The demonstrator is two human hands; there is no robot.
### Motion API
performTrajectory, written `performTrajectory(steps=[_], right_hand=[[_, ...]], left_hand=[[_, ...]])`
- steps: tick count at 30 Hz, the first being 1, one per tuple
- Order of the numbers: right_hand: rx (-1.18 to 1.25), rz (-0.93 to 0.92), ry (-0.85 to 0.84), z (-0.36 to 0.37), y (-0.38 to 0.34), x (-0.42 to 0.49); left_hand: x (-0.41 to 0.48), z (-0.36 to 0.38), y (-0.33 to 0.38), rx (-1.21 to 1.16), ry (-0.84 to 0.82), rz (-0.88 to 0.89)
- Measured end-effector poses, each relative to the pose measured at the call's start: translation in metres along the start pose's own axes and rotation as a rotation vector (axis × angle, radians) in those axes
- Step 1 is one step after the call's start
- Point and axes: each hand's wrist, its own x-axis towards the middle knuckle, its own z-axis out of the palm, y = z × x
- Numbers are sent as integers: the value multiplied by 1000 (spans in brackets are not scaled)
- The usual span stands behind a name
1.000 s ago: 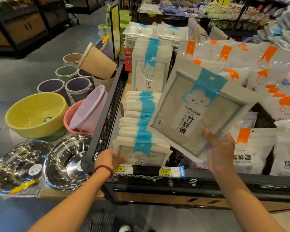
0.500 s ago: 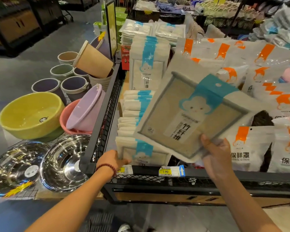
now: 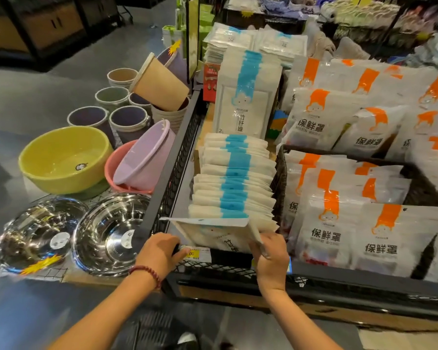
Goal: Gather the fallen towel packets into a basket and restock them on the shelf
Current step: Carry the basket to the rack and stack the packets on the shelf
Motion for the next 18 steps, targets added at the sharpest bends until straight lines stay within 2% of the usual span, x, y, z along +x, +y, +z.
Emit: performTrajectory(steps=[2, 5, 6, 11, 15, 18], right_hand=[[-82, 69, -74, -2, 4, -4], [-144, 413, -197, -7, 13, -2], [-156, 472, -205, -9, 15, 0], [-15, 609, -174, -5, 9, 8], [-299, 581, -416, 1, 8, 16], [-436, 631, -614, -8, 6, 26]], left_hand=[[-3, 3, -1, -33, 37, -1], [-4, 4, -4, -55, 67, 10], [-3, 5, -5, -49, 68, 17], [-1, 6, -8, -31, 45, 48], [-2, 5, -12, -97, 73, 38], [-2, -2, -9, -113, -5, 0]])
